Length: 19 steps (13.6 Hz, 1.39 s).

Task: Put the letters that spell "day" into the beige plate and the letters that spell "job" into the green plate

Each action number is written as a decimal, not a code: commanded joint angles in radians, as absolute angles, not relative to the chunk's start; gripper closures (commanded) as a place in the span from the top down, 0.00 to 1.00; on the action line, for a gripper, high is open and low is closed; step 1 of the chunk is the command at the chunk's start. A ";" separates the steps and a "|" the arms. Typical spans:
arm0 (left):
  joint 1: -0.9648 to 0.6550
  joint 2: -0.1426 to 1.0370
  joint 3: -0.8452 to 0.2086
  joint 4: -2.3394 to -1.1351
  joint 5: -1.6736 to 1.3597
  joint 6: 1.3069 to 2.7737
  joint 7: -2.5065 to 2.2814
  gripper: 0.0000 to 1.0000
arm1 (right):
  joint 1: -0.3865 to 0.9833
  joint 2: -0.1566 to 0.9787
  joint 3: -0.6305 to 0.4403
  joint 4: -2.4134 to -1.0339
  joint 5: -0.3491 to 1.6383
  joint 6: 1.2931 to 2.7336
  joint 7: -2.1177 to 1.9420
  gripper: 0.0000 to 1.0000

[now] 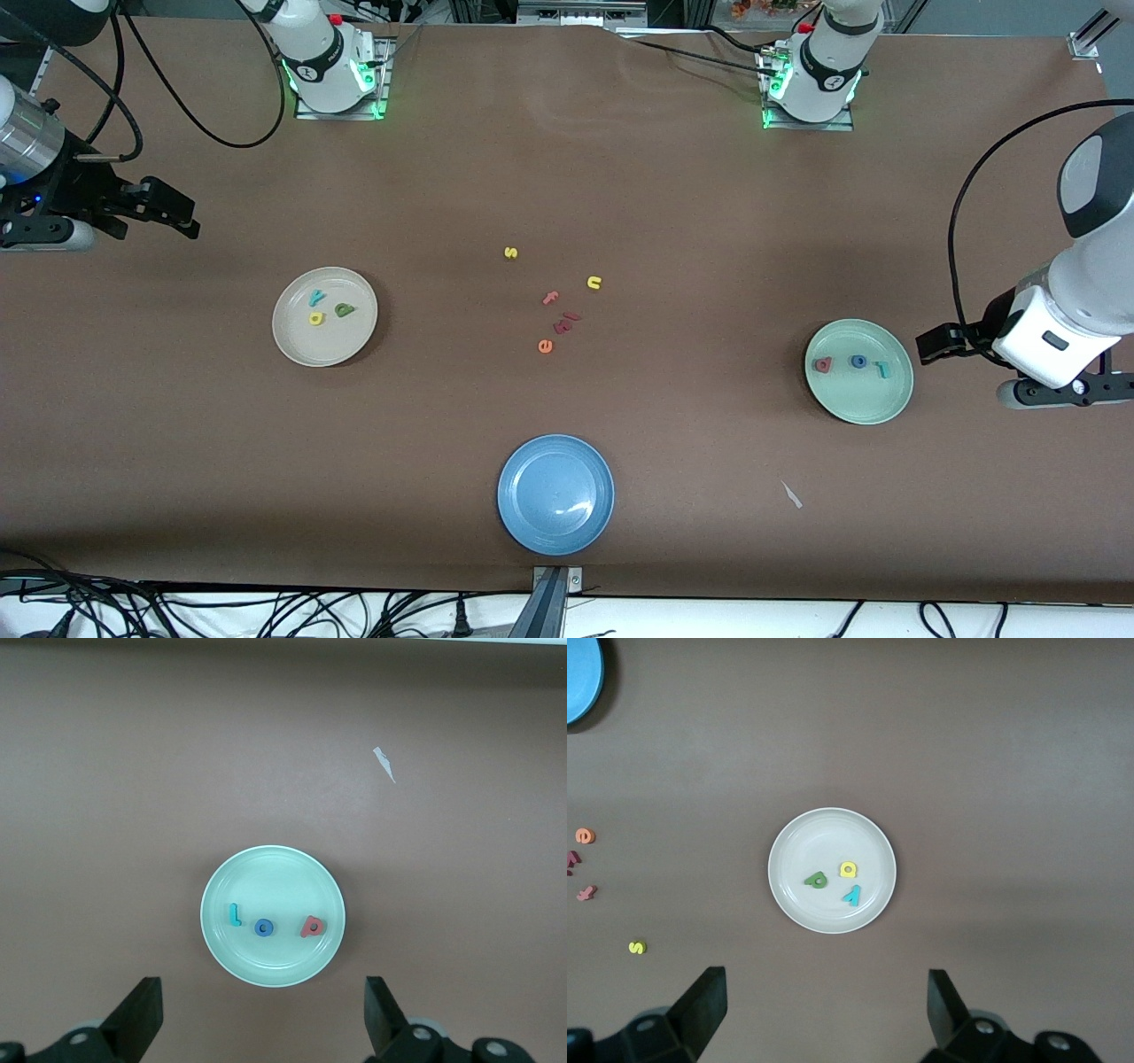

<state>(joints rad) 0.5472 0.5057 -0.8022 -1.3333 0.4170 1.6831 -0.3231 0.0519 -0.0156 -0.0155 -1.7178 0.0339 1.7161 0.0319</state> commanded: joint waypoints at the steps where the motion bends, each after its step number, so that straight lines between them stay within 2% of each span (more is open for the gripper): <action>1: 0.546 0.514 -0.813 -1.307 0.417 1.661 -0.330 1.00 | 0.041 -0.006 -0.006 -1.686 0.017 1.694 0.021 1.00; 6: 0.507 0.517 -0.790 -1.305 0.416 1.660 -0.289 1.00 | 0.040 -0.003 -0.008 -1.686 0.015 1.703 0.025 1.00; 7: 0.462 0.514 -0.732 -1.293 0.413 1.661 -0.255 1.00 | 0.040 -0.002 -0.008 -1.686 0.015 1.703 0.022 1.00; 9: 0.326 0.512 -0.543 -1.235 0.297 1.661 -0.168 1.00 | 0.040 -0.002 -0.008 -1.686 0.015 1.701 0.018 1.00; 11: 0.192 0.483 -0.316 -1.229 0.159 1.663 -0.082 1.00 | 0.041 -0.002 -0.006 -1.684 0.015 1.701 0.018 1.00; 13: 0.097 0.460 -0.169 -1.241 0.074 1.666 -0.058 1.00 | 0.041 -0.002 -0.006 -1.684 0.015 1.700 0.018 1.00; 16: 0.052 0.448 -0.138 -1.267 0.067 1.745 0.075 1.00 | 0.041 -0.003 -0.006 -1.684 0.015 1.700 0.018 1.00; 19: 0.055 0.362 -0.121 -1.406 0.040 1.800 0.078 1.00 | 0.041 -0.002 -0.006 -1.684 0.015 1.700 0.018 1.00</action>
